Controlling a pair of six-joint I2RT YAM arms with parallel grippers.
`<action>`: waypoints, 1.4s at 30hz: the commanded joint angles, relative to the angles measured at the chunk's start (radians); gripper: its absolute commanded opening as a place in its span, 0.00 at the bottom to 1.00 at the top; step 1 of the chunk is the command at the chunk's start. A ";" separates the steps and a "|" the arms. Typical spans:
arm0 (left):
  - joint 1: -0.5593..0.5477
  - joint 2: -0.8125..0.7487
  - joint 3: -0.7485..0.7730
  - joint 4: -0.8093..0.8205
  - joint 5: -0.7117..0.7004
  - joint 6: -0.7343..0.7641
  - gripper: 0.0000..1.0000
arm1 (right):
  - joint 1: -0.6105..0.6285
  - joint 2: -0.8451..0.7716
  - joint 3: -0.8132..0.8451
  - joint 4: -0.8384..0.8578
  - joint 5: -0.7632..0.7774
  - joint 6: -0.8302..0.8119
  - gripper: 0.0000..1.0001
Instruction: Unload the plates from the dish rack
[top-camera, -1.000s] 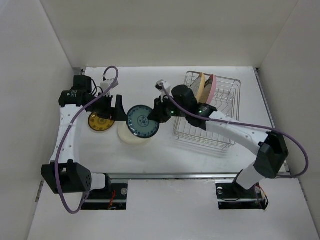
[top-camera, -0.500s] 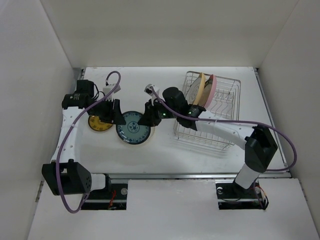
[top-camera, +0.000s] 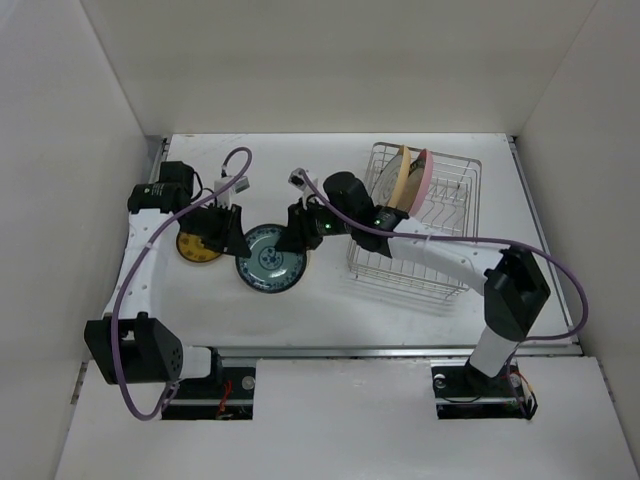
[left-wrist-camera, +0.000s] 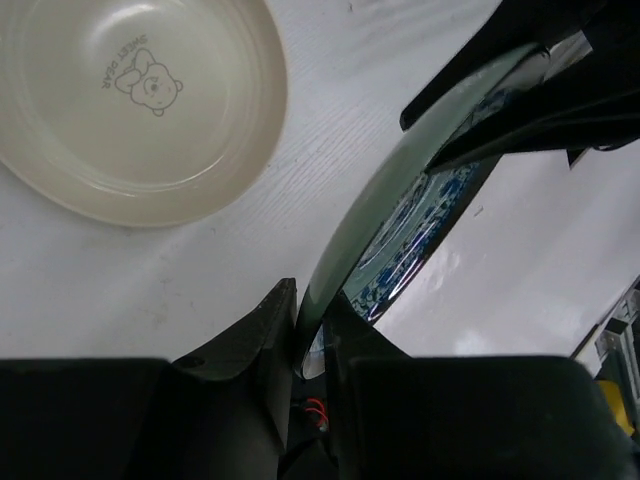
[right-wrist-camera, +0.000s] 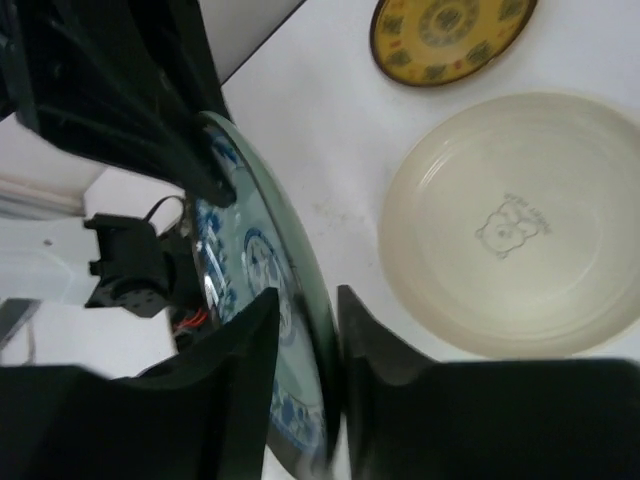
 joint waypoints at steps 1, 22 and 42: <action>-0.007 -0.025 0.032 0.025 -0.057 -0.110 0.00 | 0.029 0.006 0.118 0.079 0.074 0.004 0.38; 0.519 0.380 0.070 0.377 -0.178 -0.541 0.00 | -0.011 -0.332 -0.064 -0.030 0.465 0.046 0.80; 0.519 0.637 0.130 0.223 -0.221 -0.431 0.50 | -0.011 -0.404 -0.100 -0.057 0.476 0.009 0.80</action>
